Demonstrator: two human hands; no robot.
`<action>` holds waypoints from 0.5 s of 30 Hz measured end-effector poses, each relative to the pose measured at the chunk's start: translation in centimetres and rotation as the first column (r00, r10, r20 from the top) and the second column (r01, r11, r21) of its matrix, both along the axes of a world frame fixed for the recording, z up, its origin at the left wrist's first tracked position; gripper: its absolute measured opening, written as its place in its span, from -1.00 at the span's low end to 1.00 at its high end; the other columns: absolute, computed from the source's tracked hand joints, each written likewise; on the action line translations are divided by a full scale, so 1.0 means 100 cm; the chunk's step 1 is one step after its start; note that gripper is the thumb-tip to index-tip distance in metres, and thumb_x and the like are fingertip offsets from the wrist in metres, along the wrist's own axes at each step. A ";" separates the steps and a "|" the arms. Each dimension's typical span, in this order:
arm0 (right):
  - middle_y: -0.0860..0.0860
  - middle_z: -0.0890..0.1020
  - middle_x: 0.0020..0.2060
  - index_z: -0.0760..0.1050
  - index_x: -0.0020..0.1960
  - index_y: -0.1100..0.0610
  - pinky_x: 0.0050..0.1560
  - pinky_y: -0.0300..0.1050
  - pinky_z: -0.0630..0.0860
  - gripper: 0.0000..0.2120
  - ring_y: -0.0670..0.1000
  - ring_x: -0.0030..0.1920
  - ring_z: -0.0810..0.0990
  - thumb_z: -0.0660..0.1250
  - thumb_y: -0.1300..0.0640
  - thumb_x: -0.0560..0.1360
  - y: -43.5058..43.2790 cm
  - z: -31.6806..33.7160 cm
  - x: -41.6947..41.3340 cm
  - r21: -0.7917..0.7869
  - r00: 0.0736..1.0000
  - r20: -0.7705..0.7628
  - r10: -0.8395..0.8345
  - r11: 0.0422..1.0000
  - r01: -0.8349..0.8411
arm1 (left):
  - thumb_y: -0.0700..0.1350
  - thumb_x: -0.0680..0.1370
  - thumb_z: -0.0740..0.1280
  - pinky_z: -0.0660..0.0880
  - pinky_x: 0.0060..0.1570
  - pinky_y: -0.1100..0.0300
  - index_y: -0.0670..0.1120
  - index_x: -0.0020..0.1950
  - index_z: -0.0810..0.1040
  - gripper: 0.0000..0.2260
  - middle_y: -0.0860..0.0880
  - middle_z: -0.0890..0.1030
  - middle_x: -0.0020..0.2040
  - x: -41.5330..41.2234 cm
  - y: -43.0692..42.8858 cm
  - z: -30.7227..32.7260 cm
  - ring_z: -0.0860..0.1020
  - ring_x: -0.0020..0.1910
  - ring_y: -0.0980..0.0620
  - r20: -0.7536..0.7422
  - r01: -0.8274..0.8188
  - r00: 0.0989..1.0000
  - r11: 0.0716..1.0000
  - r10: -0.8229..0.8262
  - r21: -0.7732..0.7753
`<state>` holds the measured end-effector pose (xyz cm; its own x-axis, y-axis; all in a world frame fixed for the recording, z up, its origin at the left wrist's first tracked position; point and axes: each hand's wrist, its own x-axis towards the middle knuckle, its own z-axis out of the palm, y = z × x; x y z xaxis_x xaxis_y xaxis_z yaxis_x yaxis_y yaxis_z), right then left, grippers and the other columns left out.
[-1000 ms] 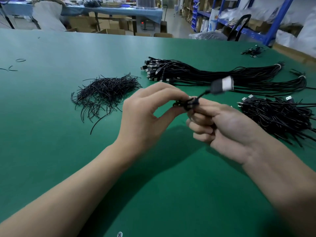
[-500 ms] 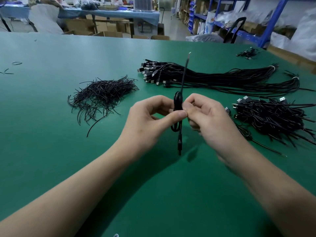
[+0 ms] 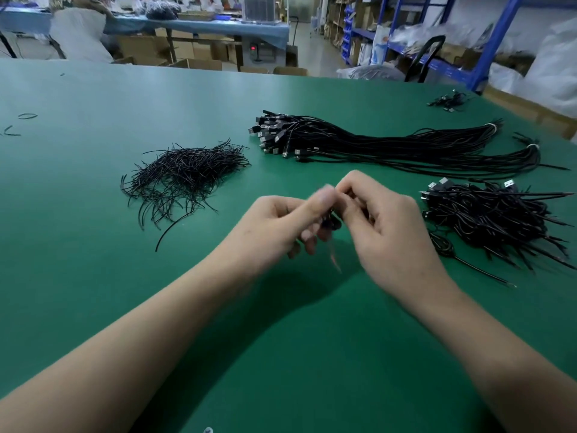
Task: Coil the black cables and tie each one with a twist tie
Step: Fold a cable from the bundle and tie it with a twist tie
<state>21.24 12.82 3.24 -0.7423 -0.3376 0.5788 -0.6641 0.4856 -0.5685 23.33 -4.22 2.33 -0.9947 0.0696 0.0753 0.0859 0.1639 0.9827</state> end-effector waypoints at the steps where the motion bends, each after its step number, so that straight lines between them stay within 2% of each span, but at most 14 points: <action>1: -0.06 0.43 -0.47 0.44 -0.17 0.09 -0.37 -0.14 0.24 -0.79 -0.05 -0.43 0.31 0.26 0.12 0.65 -0.001 0.000 0.000 0.035 1.000 -0.022 -0.020 0.999 0.021 | 0.24 0.51 0.37 0.31 -0.29 0.13 -0.25 -0.16 0.63 -0.49 0.00 0.55 -0.34 0.000 0.001 -0.001 0.42 -0.31 0.04 -0.028 -0.005 1.000 1.000 0.005 0.001; 3: -0.08 0.35 -0.49 0.42 -0.19 0.08 -0.38 -0.17 0.20 -0.77 -0.08 -0.44 0.25 0.26 0.12 0.65 -0.001 -0.001 -0.001 -0.006 0.996 0.086 -0.001 1.000 0.002 | 0.13 0.48 0.50 0.31 -0.27 0.19 -0.14 -0.20 0.64 -0.67 0.08 0.53 -0.34 0.000 0.002 -0.003 0.40 -0.33 0.10 -0.184 -0.090 0.980 0.995 0.080 -0.050; 4: -0.08 0.31 -0.49 0.40 -0.19 0.10 -0.40 -0.20 0.18 -0.75 -0.11 -0.44 0.22 0.25 0.12 0.67 -0.001 -0.001 -0.003 -0.120 0.970 0.234 0.072 0.992 -0.045 | 0.08 0.47 0.52 0.32 -0.27 0.26 -0.07 -0.21 0.65 -0.76 0.14 0.54 -0.33 0.000 0.002 -0.003 0.43 -0.33 0.15 -0.327 -0.165 0.938 0.977 0.113 -0.135; 5: -0.10 0.28 -0.49 0.38 -0.18 0.11 -0.43 -0.24 0.16 -0.75 -0.12 -0.45 0.20 0.23 0.12 0.68 -0.001 0.000 -0.004 -0.295 0.890 0.408 0.202 0.952 -0.081 | 0.05 0.46 0.53 0.33 -0.27 0.30 -0.03 -0.20 0.66 -0.82 0.16 0.54 -0.32 -0.001 0.001 -0.003 0.46 -0.31 0.17 -0.497 -0.276 0.858 0.931 0.127 -0.239; 6: -0.11 0.25 -0.49 0.38 -0.17 0.09 -0.46 -0.27 0.12 -0.76 -0.12 -0.46 0.17 0.21 0.13 0.68 -0.001 0.001 -0.005 -0.478 0.744 0.560 0.365 0.876 -0.070 | 0.04 0.47 0.53 0.36 -0.25 0.27 -0.04 -0.17 0.68 -0.83 0.16 0.53 -0.28 -0.002 0.000 -0.001 0.48 -0.27 0.13 -0.655 -0.390 0.749 0.865 0.098 -0.316; 7: -0.11 0.22 -0.49 0.39 -0.18 0.08 -0.49 -0.28 0.07 -0.76 -0.12 -0.47 0.14 0.19 0.16 0.67 -0.001 0.002 -0.006 -0.615 0.581 0.637 0.506 0.788 -0.011 | 0.03 0.49 0.53 0.41 -0.23 0.20 -0.08 -0.14 0.69 -0.82 0.12 0.54 -0.23 -0.002 -0.001 0.002 0.50 -0.23 0.05 -0.769 -0.475 0.638 0.805 0.039 -0.354; 8: -0.11 0.21 -0.49 0.39 -0.20 0.06 -0.51 -0.28 0.04 -0.75 -0.12 -0.48 0.12 0.18 0.19 0.66 -0.001 0.001 -0.007 -0.681 0.467 0.663 0.586 0.730 0.051 | 0.01 0.52 0.51 0.45 -0.21 0.11 -0.11 -0.11 0.71 -0.82 0.06 0.56 -0.19 -0.002 -0.002 0.003 0.51 -0.20 -0.02 -0.839 -0.533 0.543 0.759 -0.031 -0.373; 9: -0.11 0.20 -0.48 0.38 -0.23 0.04 -0.52 -0.28 0.02 -0.73 -0.13 -0.47 0.11 0.18 0.20 0.65 -0.001 -0.001 -0.007 -0.701 0.424 0.668 0.612 0.708 0.085 | 0.00 0.54 0.49 0.46 -0.18 0.07 -0.12 -0.08 0.71 -0.82 0.00 0.58 -0.15 -0.002 -0.002 0.003 0.52 -0.17 -0.07 -0.870 -0.568 0.486 0.728 -0.081 -0.385; 10: -0.10 0.19 -0.47 0.40 -0.23 0.03 -0.52 -0.29 0.03 -0.72 -0.12 -0.46 0.10 0.18 0.21 0.64 0.000 -0.002 -0.007 -0.700 0.438 0.668 0.602 0.708 0.095 | 0.00 0.56 0.47 0.46 -0.16 0.12 -0.11 -0.06 0.72 -0.82 -0.02 0.59 -0.13 -0.003 -0.003 0.002 0.52 -0.15 -0.05 -0.876 -0.576 0.474 0.722 -0.087 -0.383; 11: -0.09 0.20 -0.46 0.42 -0.23 0.02 -0.52 -0.29 0.05 -0.71 -0.11 -0.44 0.10 0.19 0.22 0.65 0.001 -0.003 -0.008 -0.686 0.498 0.659 0.563 0.722 0.092 | 0.01 0.59 0.44 0.42 -0.15 0.22 -0.08 -0.07 0.71 -0.82 0.00 0.58 -0.14 -0.003 -0.002 0.002 0.51 -0.15 0.03 -0.856 -0.552 0.515 0.752 -0.031 -0.359; 12: -0.10 0.21 -0.46 0.44 -0.24 0.00 -0.51 -0.30 0.08 -0.69 -0.11 -0.44 0.12 0.20 0.23 0.65 0.002 -0.002 -0.008 -0.658 0.591 0.635 0.498 0.749 0.077 | 0.05 0.61 0.39 0.38 -0.17 0.30 -0.05 -0.12 0.69 -0.78 0.03 0.57 -0.18 -0.001 -0.002 0.002 0.49 -0.19 0.13 -0.789 -0.505 0.608 0.809 0.086 -0.301; 13: -0.12 0.24 -0.46 0.45 -0.24 -0.02 -0.49 -0.32 0.13 -0.67 -0.12 -0.44 0.15 0.20 0.24 0.66 0.003 -0.003 -0.008 -0.613 0.699 0.584 0.413 0.789 0.046 | 0.13 0.62 0.31 0.36 -0.21 0.32 -0.03 -0.19 0.67 -0.68 0.05 0.57 -0.24 -0.001 -0.003 0.002 0.47 -0.27 0.17 -0.639 -0.423 0.745 0.875 0.190 -0.233; 14: -0.13 0.27 -0.47 0.45 -0.23 -0.02 -0.45 -0.31 0.17 -0.67 -0.13 -0.44 0.19 0.20 0.23 0.67 0.004 -0.003 -0.007 -0.530 0.818 0.491 0.300 0.848 0.007 | 0.23 0.63 0.22 0.36 -0.27 0.30 -0.04 -0.26 0.66 -0.54 0.04 0.58 -0.31 -0.002 -0.004 0.002 0.46 -0.34 0.15 -0.426 -0.319 0.876 0.933 0.224 -0.165; 15: -0.13 0.29 -0.47 0.44 -0.22 0.01 -0.42 -0.27 0.20 -0.71 -0.13 -0.42 0.22 0.21 0.21 0.67 0.004 -0.004 -0.006 -0.405 0.919 0.352 0.175 0.914 -0.018 | 0.33 0.61 0.14 0.35 -0.33 0.29 -0.08 -0.27 0.67 -0.42 0.01 0.60 -0.34 -0.003 -0.006 0.002 0.46 -0.38 0.11 -0.207 -0.209 0.961 0.972 0.185 -0.105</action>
<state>20.64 13.26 2.80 -0.9036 -0.2264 0.3637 -0.3963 0.1198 -0.9103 23.06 -4.83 2.57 -0.9566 -0.1051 0.2716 0.2267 0.3170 0.9210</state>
